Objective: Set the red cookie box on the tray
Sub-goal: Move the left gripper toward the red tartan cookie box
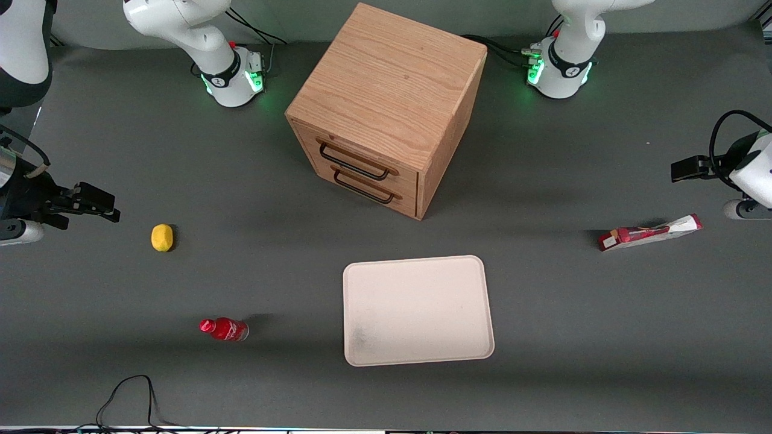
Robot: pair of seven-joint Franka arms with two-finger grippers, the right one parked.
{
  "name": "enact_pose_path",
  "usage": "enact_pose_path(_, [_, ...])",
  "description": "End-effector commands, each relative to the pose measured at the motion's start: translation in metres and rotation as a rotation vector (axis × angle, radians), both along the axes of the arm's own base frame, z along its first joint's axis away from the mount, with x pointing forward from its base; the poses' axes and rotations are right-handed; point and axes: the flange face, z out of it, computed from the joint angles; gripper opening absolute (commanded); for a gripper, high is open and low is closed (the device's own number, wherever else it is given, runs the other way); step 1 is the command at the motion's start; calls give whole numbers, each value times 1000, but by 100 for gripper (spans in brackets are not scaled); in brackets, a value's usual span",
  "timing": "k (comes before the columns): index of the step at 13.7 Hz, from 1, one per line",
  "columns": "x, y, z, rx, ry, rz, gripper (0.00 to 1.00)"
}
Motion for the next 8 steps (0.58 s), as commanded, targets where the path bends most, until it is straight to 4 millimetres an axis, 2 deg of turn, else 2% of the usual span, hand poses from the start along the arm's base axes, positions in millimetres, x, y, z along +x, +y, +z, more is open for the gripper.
enact_pose_path(1, [0,0,6,-2,13,-29,100])
enact_pose_path(2, [0,0,6,-5,15,-54,100])
enact_pose_path(3, [1,2,7,-17,18,-150,100])
enact_pose_path(4, [3,6,8,-44,14,-293,100])
enact_pose_path(6, [13,31,7,-51,8,-550,99])
enact_pose_path(8, [25,38,4,-57,6,-867,99])
